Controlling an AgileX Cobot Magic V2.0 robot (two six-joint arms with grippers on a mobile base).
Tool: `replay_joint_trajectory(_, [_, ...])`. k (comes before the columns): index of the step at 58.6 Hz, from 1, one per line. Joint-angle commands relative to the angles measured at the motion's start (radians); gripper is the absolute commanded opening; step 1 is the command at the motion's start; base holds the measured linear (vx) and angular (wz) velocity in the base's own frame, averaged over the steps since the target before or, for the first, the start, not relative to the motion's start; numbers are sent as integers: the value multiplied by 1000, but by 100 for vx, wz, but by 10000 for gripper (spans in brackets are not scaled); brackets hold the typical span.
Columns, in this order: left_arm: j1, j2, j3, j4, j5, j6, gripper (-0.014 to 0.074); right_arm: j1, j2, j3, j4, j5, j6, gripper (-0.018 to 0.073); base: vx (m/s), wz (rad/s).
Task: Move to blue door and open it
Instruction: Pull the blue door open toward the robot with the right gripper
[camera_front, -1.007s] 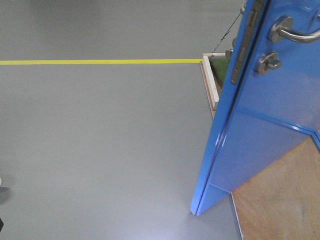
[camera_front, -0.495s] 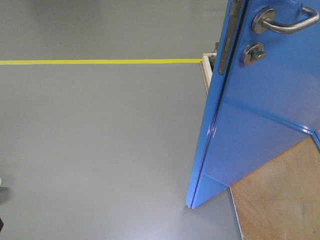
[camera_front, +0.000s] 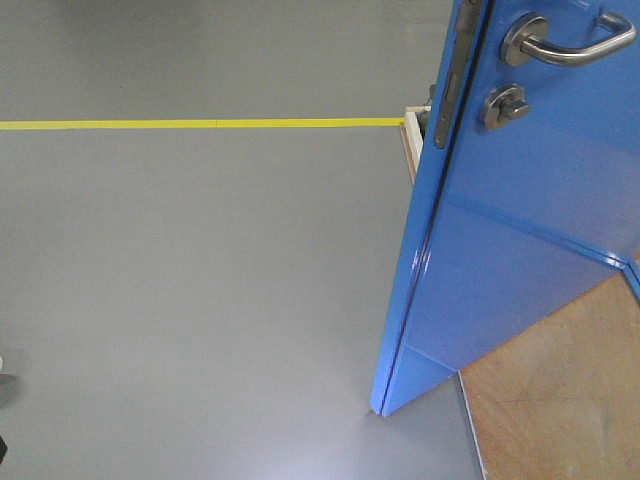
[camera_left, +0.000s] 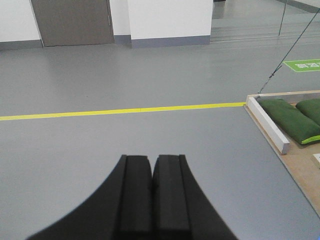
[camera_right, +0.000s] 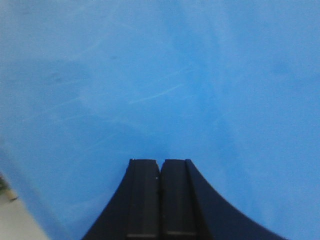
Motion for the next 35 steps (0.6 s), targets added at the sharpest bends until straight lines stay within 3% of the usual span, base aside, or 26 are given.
replay_joint_trajectory(1, [-7, -11, -26, -2, -84, -7, 73, 8, -26, -30, -4, -91, -14, 12, 0, 0])
replay_joint_trajectory(35, [-7, -11, -26, -2, -84, -7, 73, 8, -26, -30, -4, -91, -14, 12, 0, 0])
